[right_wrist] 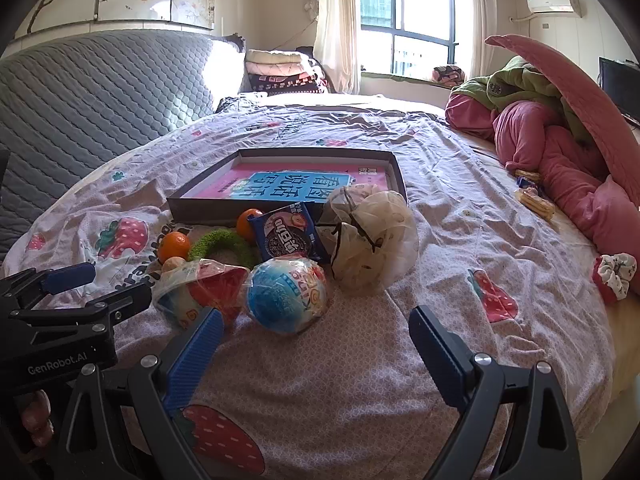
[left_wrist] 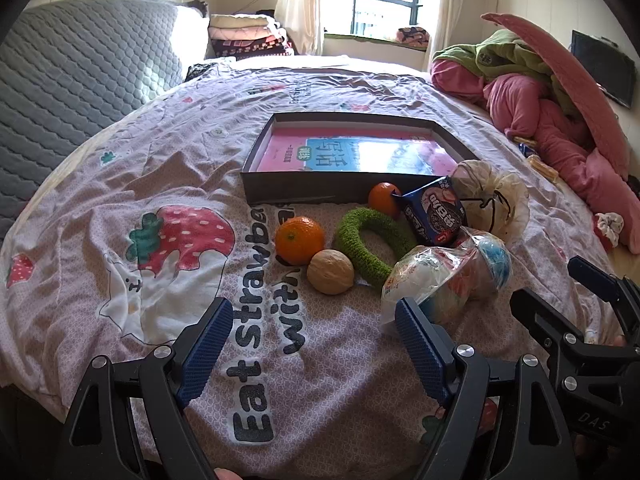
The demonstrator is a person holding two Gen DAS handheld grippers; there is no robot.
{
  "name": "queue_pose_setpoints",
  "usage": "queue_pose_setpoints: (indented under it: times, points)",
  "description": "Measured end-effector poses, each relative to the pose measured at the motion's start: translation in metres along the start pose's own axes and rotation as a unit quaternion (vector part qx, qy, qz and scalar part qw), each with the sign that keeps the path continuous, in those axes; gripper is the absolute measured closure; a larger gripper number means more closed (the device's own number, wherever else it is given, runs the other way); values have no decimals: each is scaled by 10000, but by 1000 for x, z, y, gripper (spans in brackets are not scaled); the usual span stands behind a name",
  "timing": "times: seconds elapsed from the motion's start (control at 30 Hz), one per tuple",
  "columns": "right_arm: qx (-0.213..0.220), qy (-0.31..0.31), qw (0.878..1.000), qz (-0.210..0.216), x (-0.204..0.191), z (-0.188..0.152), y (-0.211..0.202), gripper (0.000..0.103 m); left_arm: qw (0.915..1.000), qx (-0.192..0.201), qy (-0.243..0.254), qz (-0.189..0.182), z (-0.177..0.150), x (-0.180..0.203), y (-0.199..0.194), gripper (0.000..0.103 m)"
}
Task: Organize objects
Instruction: 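Reach the right tool to the blue-and-white wrapped ball and grasp it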
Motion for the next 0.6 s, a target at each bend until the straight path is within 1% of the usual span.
queue_pose_setpoints:
  times: [0.5,0.6]
  points:
    - [-122,-70,9999,-76,3,-5,6,9,9994,96,106,-329,1,9,-10,19]
    - [-164,-96,9998,-92,2,-6,8,9,9993,99,169,-332,0,12,-10,19]
Point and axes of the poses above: each gripper's, at about its wrist camera, not at the fingertips, and y roughly the way its jaws point, x to its right, z to its top, the point moved 6 cm from there along y, roughly the way its jaws point, and after that the axes turned 1 degree about -y, right-handed, at the moved point
